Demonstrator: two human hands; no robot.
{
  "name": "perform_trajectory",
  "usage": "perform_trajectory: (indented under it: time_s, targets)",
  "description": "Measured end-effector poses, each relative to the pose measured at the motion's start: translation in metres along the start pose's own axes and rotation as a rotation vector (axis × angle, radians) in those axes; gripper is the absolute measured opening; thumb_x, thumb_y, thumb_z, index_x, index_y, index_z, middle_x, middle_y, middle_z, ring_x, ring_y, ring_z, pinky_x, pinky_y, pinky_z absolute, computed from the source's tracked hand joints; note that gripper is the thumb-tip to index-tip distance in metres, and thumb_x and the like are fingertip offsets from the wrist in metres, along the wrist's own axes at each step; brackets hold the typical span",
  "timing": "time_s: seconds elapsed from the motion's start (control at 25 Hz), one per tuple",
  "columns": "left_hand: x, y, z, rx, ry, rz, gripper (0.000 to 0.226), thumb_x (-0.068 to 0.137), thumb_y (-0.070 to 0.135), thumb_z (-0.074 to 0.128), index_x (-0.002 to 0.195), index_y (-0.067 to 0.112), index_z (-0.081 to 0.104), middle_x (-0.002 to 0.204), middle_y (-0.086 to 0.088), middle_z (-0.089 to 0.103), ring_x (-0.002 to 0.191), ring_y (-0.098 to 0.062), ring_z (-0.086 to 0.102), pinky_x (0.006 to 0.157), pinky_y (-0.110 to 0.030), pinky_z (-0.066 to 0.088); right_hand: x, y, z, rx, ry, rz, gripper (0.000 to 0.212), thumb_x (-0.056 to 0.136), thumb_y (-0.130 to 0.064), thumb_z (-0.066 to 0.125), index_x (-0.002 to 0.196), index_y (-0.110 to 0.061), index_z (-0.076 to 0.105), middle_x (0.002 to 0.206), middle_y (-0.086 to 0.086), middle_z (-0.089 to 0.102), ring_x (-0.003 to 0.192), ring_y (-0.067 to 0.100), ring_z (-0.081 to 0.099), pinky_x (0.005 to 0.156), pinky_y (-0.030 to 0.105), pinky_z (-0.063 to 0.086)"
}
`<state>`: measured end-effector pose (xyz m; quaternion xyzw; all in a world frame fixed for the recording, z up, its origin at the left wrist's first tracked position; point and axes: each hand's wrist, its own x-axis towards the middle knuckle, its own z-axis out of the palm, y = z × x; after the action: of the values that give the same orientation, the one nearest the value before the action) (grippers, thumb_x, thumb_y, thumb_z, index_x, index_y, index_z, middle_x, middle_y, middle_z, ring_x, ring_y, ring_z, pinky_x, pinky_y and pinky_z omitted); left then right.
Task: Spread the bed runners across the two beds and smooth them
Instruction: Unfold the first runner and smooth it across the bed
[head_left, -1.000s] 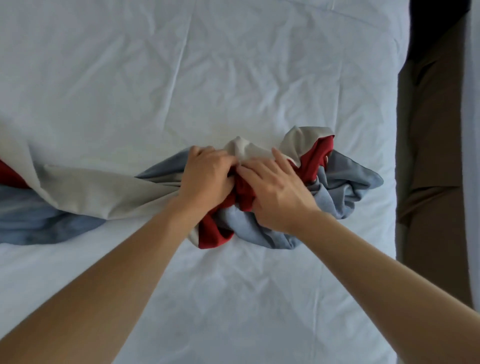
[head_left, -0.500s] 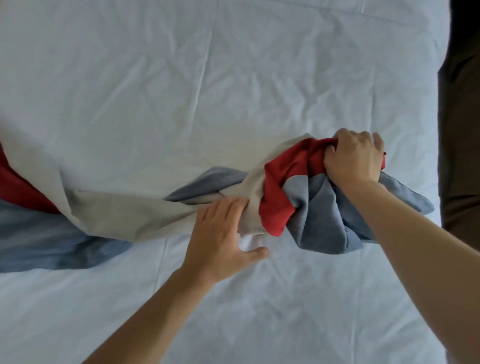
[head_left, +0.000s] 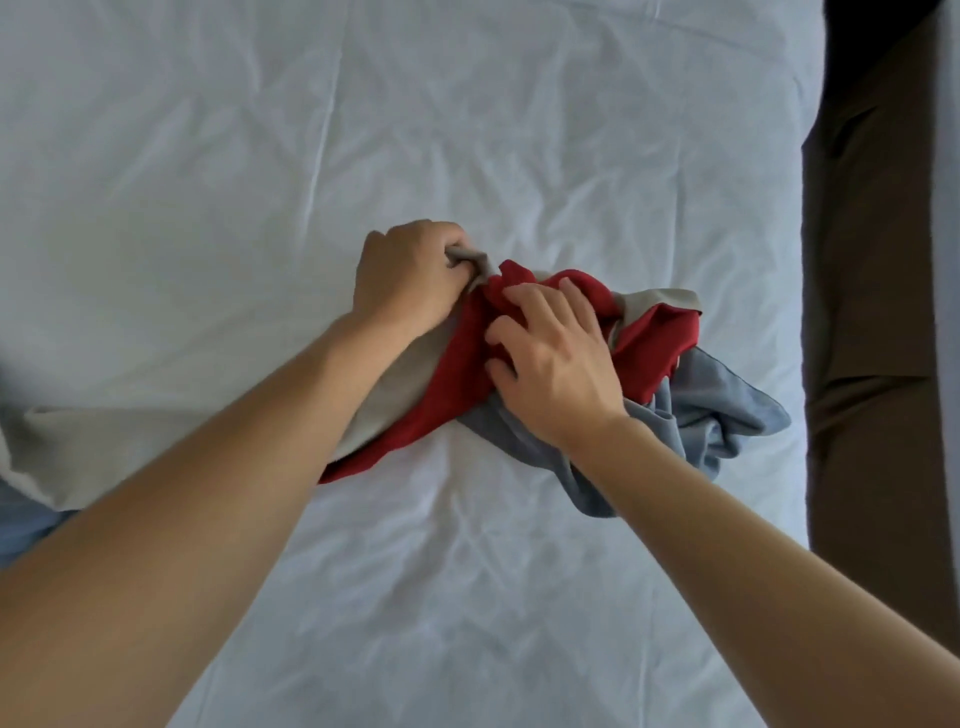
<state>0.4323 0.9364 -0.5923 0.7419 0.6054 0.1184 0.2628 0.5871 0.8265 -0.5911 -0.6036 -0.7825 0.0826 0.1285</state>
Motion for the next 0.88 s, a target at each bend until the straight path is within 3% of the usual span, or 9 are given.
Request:
perform_trajectory:
  time_s: [0.08,0.16,0.28,0.36,0.44,0.52,0.68,0.8,0.88]
  targets:
    - [-0.016,-0.004,0.000,-0.003,0.084,0.036,0.024,0.088,0.037,0.060,0.105,0.021,0.066,0.100,0.004,0.067,0.092,-0.023,0.063,0.088,-0.043,0.048,0.010,0.020,0.010,-0.130,-0.046,0.066,0.021,0.084,-0.023,0.062,0.099,-0.013,0.073,0.110,0.007,0.066,0.108,0.033,0.057,0.111,0.052,0.033]
    - [-0.051,-0.011,-0.002,-0.001,0.198,0.098,0.038,0.084,0.047,0.063,0.109,0.018,0.063,0.101,0.001,0.064,0.092,-0.023,0.060,0.084,-0.041,0.045,0.021,0.028,0.020,-0.203,-0.093,0.121,0.033,0.088,-0.025,0.058,0.117,-0.014,0.069,0.116,0.007,0.066,0.112,0.034,0.056,0.115,0.055,0.028]
    - [-0.111,-0.036,-0.001,0.236,0.048,0.229,0.051,0.073,0.051,0.070,0.112,0.019,0.064,0.100,0.000,0.062,0.092,-0.025,0.057,0.083,-0.041,0.041,0.036,0.025,0.031,-0.258,-0.119,0.178,0.037,0.090,-0.020,0.054,0.125,-0.012,0.065,0.119,0.010,0.066,0.118,0.036,0.054,0.117,0.060,0.021]
    - [-0.118,-0.059,-0.004,0.420,0.006,0.229,0.042,0.073,0.040,0.073,0.109,0.019,0.065,0.097,-0.001,0.062,0.090,-0.029,0.058,0.082,-0.042,0.039,0.044,0.019,0.033,-0.264,-0.149,0.218,0.037,0.091,-0.018,0.052,0.125,-0.011,0.064,0.121,0.011,0.064,0.123,0.035,0.051,0.118,0.062,0.018]
    - [-0.092,-0.075,-0.013,0.502,0.072,0.169,0.021,0.078,0.030,0.068,0.096,0.020,0.066,0.089,-0.003,0.063,0.085,-0.032,0.058,0.080,-0.044,0.035,0.046,0.012,0.032,-0.238,-0.148,0.260,0.040,0.092,-0.017,0.050,0.130,-0.009,0.061,0.126,0.014,0.060,0.127,0.036,0.048,0.118,0.064,0.017]
    - [-0.052,-0.086,-0.026,0.501,0.158,0.094,0.013,0.083,0.026,0.061,0.092,0.021,0.069,0.087,-0.004,0.067,0.084,-0.033,0.058,0.080,-0.043,0.032,0.041,0.000,0.028,-0.202,-0.088,0.267,0.043,0.092,-0.019,0.049,0.133,-0.008,0.057,0.134,0.016,0.055,0.132,0.036,0.044,0.119,0.063,0.016]
    - [0.002,-0.100,-0.039,0.474,0.159,0.003,0.021,0.092,0.023,0.054,0.099,0.024,0.073,0.091,-0.002,0.070,0.087,-0.030,0.057,0.086,-0.043,0.031,0.033,-0.029,0.012,-0.117,0.019,0.137,0.049,0.090,-0.019,0.054,0.138,-0.009,0.054,0.147,0.017,0.046,0.141,0.035,0.036,0.121,0.060,0.014]
    - [-0.022,-0.103,-0.033,0.473,0.186,-0.002,0.021,0.091,0.026,0.057,0.109,0.020,0.066,0.101,-0.004,0.065,0.095,-0.031,0.057,0.090,-0.043,0.033,0.019,-0.059,0.020,-0.084,0.106,-0.045,0.039,0.086,-0.012,0.056,0.124,-0.007,0.065,0.132,0.015,0.059,0.129,0.035,0.050,0.120,0.058,0.019]
    - [-0.058,-0.100,-0.028,0.456,0.243,0.044,0.035,0.087,0.026,0.063,0.121,0.020,0.058,0.112,-0.005,0.061,0.102,-0.031,0.056,0.091,-0.044,0.034,0.004,-0.073,0.033,-0.081,0.091,-0.121,0.030,0.085,-0.006,0.059,0.113,-0.007,0.069,0.116,0.011,0.065,0.118,0.033,0.057,0.120,0.056,0.022]
